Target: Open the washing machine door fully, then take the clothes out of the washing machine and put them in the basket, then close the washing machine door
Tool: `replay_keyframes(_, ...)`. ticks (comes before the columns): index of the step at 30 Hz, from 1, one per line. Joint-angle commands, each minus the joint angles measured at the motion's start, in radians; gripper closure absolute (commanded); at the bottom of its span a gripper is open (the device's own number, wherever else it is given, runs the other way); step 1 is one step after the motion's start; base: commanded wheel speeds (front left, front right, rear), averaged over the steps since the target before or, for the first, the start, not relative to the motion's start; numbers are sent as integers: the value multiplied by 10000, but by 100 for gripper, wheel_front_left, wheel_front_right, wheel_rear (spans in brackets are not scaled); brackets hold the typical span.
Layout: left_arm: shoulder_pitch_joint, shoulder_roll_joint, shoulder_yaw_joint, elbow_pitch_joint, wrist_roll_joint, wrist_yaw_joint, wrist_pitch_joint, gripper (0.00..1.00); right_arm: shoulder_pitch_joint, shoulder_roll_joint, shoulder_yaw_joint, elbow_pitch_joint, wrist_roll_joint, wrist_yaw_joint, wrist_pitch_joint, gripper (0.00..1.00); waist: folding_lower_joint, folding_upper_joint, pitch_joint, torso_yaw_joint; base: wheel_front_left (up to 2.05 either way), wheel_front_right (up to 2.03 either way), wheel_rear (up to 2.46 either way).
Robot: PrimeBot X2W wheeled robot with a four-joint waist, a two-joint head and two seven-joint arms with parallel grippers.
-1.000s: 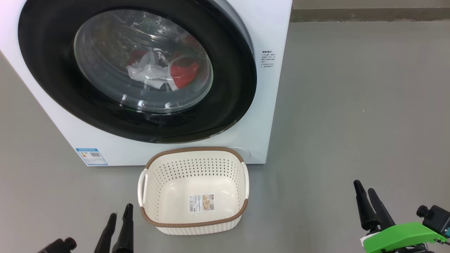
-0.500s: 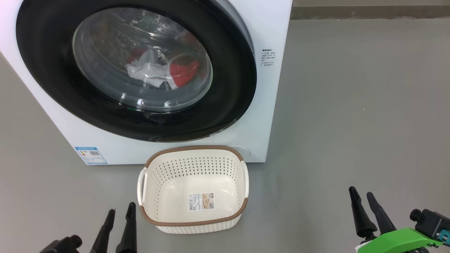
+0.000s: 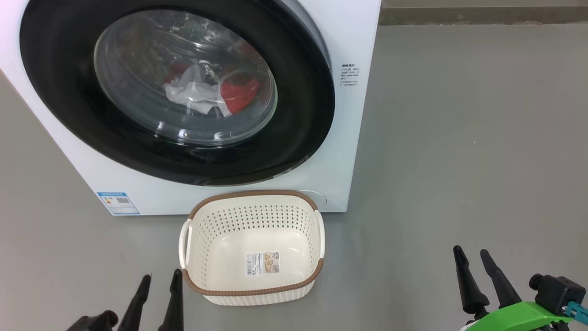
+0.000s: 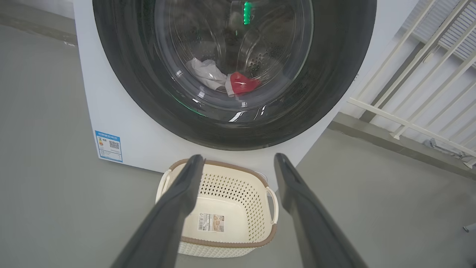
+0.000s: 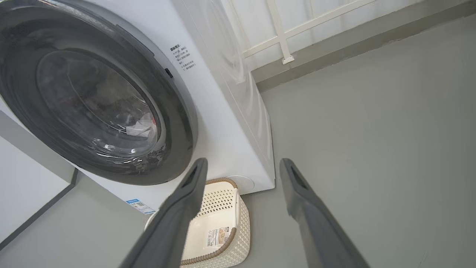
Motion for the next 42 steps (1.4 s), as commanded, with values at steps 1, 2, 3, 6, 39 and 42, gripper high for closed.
replay_keyframes(1,-54,139,214,-323,360,77,-177,0,26,-152,212,-225,-346,-6,-142,0,0,-1,14,-1,0,0,0)
replay_keyframes(2,-54,139,214,-323,360,77,-177,0,26,-152,212,-225,-346,-6,-142,0,0,-1,14,-1,0,0,0)
replay_keyframes(3,-51,140,211,-326,480,78,-206,0,33,-152,208,-220,-445,-6,-171,0,0,-1,22,-1,0,0,0)
replay_keyframes(6,-36,144,207,-338,837,82,-294,0,56,-154,204,-205,-739,-6,-257,0,0,-1,40,-1,0,0,0)
replay_keyframes(39,0,177,412,20,3243,23,-1004,0,405,-28,-121,-108,-3137,-7,-950,0,-1,-1,149,35,0,0,0)
replay_keyframes(42,-15,177,424,12,3237,3,-1004,0,413,-6,-125,-117,-3132,-7,-950,0,-1,-1,146,48,0,0,0)
